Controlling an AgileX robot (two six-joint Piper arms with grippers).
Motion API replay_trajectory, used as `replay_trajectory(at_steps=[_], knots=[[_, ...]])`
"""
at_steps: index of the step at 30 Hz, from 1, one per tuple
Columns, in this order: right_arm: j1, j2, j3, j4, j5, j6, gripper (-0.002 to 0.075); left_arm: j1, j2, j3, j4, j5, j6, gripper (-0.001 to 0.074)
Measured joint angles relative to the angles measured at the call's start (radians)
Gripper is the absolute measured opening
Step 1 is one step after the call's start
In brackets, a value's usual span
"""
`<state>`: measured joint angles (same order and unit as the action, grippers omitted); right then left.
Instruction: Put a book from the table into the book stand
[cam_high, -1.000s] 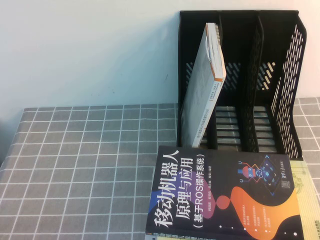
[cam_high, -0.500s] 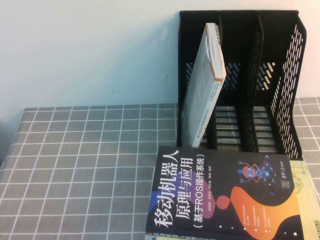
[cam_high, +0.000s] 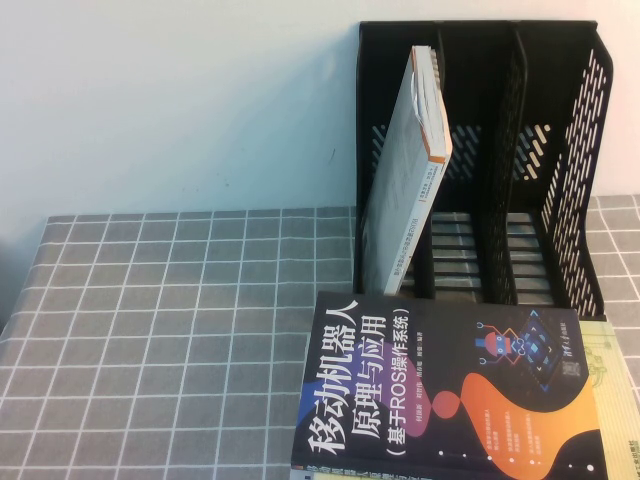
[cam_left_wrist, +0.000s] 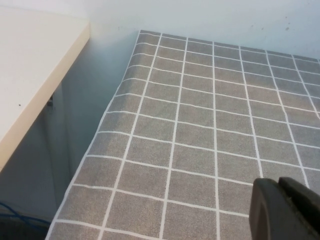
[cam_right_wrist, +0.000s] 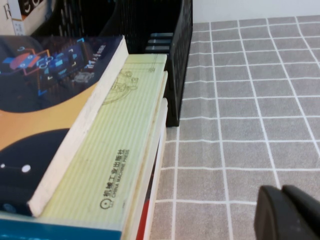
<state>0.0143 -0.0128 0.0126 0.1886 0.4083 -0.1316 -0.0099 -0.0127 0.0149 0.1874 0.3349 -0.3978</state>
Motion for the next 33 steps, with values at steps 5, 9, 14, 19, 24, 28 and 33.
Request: replay_trajectory(at_steps=[5,9,14,19,24,28,33], knots=[[0.0,0.0,0.0,0.0,0.0,0.0,-0.0003,0.0,0.0,0.0,-0.016,0.0,-0.004,-0.0003],[0.0,0.0,0.0,0.0,0.0,0.0,-0.0003,0.0,0.0,0.0,-0.017,0.0,-0.004,-0.0003],[0.0,0.0,0.0,0.0,0.0,0.0,-0.0003,0.0,0.0,0.0,-0.02,-0.011,-0.004,-0.0003],[0.0,0.0,0.0,0.0,0.0,0.0,-0.0003,0.0,0.0,0.0,-0.02,-0.021,-0.004,-0.0003],[0.0,0.0,0.007,0.0,-0.042,0.0,-0.0003,0.0,0.0,0.006,-0.022,-0.101,-0.004,-0.0003],[0.0,0.0,0.015,0.0,-0.136,0.0,-0.0003,0.0,0.0,0.006,-0.023,-0.298,-0.004,-0.0003],[0.0,0.0,0.017,0.0,-0.356,0.0,-0.0003,0.0,0.0,0.006,-0.023,-0.597,-0.004,-0.0003]])
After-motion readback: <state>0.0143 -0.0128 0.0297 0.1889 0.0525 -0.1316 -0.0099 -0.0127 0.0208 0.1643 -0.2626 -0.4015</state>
